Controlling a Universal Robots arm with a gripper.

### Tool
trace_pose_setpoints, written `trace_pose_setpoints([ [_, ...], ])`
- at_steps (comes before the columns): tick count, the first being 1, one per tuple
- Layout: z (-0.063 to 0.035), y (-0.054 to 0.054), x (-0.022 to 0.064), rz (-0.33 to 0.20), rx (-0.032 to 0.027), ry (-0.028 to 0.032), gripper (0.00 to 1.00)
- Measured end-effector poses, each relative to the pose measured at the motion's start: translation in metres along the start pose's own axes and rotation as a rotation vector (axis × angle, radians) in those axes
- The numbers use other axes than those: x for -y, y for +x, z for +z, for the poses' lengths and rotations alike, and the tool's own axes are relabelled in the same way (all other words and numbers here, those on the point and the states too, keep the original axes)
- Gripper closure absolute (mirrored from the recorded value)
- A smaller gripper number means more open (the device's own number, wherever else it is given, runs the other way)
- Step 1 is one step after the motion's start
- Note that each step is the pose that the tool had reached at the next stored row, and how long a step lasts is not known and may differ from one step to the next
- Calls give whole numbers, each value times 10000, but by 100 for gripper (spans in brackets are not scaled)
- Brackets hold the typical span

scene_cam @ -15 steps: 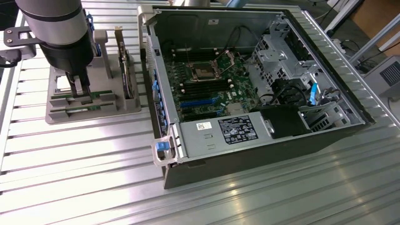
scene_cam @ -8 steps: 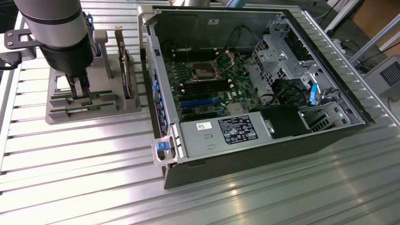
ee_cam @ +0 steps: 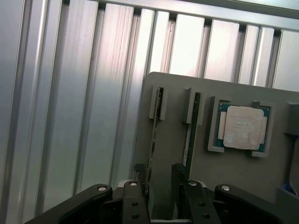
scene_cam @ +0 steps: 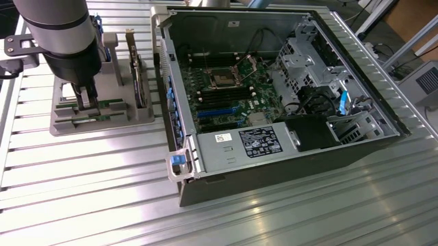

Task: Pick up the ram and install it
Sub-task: 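Pick up the ram and move it above insertion slot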

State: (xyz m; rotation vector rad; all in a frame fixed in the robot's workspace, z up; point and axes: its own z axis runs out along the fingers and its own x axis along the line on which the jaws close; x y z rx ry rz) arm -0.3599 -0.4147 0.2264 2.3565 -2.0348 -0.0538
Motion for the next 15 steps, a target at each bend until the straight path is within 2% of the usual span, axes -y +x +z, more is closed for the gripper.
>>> trace_pose_setpoints([
  [15,144,19,-22,1,-1,-2,64],
])
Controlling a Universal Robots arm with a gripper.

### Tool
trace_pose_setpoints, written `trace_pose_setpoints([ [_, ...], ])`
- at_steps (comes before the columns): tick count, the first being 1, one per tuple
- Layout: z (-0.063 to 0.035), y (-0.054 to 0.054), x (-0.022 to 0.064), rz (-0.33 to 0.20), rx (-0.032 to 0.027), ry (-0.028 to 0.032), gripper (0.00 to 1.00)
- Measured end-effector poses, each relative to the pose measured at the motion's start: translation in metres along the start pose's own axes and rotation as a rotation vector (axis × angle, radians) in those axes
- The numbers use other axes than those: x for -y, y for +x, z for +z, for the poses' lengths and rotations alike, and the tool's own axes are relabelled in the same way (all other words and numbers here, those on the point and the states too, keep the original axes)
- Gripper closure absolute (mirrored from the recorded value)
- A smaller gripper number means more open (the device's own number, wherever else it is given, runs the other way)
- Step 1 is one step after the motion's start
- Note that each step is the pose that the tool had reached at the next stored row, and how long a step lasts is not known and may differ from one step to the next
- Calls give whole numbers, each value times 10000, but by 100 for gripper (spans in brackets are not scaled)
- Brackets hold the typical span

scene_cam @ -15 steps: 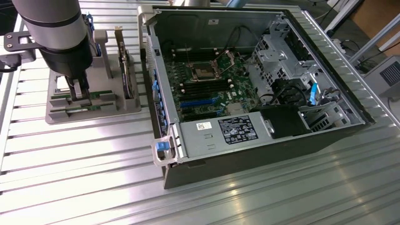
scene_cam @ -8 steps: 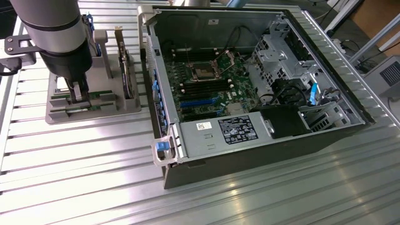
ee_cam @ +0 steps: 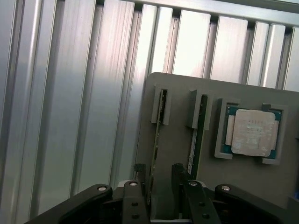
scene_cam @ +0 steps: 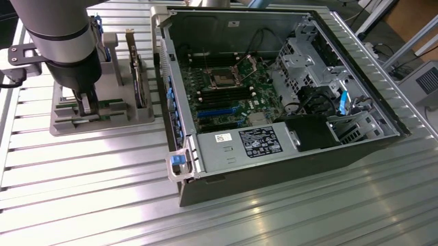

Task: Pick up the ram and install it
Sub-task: 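Pick up the ram and move it above insertion slot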

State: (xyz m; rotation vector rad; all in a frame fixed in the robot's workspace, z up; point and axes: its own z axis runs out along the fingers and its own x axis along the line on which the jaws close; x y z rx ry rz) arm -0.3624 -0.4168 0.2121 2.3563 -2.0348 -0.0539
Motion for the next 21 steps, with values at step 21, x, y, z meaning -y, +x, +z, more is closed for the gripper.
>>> trace_pose_setpoints([
  [21,62,4,-1,0,0,1,86],
])
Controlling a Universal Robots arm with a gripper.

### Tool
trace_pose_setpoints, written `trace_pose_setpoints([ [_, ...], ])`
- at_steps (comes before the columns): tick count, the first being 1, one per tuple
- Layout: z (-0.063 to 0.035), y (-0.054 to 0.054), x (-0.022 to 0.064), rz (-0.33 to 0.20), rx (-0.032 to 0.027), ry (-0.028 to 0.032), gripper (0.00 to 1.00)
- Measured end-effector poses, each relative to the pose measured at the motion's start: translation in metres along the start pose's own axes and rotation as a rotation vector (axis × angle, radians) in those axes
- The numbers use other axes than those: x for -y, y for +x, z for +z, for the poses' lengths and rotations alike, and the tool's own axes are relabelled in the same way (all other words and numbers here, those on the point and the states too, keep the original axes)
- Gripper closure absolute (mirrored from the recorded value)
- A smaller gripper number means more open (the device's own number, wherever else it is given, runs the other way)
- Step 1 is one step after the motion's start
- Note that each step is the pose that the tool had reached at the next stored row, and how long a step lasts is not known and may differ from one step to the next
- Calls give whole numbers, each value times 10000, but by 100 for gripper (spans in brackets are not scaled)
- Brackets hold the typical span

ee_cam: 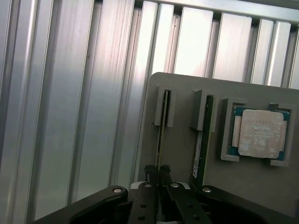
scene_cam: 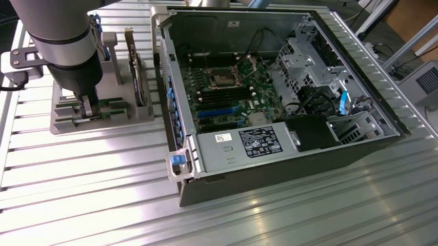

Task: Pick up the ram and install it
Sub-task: 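Pick up the ram and move it above insertion slot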

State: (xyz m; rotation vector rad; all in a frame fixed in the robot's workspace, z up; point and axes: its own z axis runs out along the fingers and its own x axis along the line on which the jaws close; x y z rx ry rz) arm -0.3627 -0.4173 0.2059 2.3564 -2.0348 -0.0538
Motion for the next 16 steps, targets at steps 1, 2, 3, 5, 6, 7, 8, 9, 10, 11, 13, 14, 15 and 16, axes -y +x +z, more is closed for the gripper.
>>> trace_pose_setpoints([
  [1,0,0,0,0,0,-1,86],
  [2,0,0,0,0,1,0,86],
  [3,0,0,0,0,0,0,86],
  [5,-25,0,-1,0,0,0,86],
  [6,-58,-1,-2,0,1,1,86],
  [7,-79,-1,-3,0,1,0,86],
  [8,-90,-1,-4,0,0,1,86],
  [9,-101,-1,-4,0,0,1,86],
  [10,-125,-1,-5,0,0,1,86],
  [11,-150,-1,-7,0,0,-1,86],
  [13,-207,-2,-9,0,1,0,86],
  [14,-232,-2,-10,0,0,-1,86],
  [15,-248,-2,-11,0,1,-1,86],
  [16,-272,-2,-12,0,-1,-1,86],
])
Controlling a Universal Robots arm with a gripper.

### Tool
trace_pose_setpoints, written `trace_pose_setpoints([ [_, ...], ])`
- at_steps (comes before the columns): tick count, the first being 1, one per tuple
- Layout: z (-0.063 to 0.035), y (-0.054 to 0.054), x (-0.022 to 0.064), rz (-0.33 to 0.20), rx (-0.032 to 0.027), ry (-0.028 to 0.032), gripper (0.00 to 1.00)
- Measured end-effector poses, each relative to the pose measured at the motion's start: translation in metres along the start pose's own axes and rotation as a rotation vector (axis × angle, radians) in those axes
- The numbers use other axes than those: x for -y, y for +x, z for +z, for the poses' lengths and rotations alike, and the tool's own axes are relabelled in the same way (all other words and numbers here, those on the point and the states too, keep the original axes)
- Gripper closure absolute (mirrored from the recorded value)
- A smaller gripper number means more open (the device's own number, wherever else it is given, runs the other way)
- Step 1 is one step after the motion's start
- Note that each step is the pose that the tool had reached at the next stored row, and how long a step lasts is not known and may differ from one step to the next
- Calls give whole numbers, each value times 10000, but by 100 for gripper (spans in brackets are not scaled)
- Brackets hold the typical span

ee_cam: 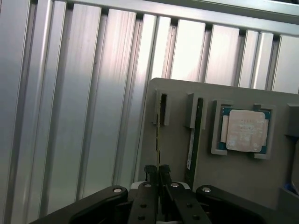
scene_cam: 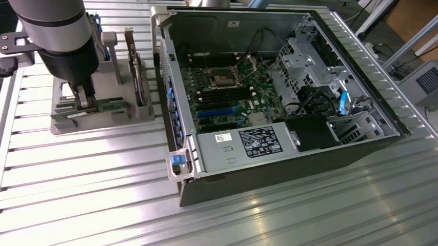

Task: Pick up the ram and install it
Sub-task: 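Pick up the ram and move it above insertion slot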

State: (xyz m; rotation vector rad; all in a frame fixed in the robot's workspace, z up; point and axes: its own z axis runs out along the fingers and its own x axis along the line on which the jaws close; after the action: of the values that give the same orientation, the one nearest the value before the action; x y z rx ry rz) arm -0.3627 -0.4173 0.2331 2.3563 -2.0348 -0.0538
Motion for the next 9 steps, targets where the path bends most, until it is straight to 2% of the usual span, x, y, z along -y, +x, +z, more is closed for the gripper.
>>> trace_pose_setpoints([
  [1,-16,0,-1,0,0,1,86],
  [5,-183,-2,-8,1,2,2,86],
  [9,-279,-2,-12,0,1,0,86],
])
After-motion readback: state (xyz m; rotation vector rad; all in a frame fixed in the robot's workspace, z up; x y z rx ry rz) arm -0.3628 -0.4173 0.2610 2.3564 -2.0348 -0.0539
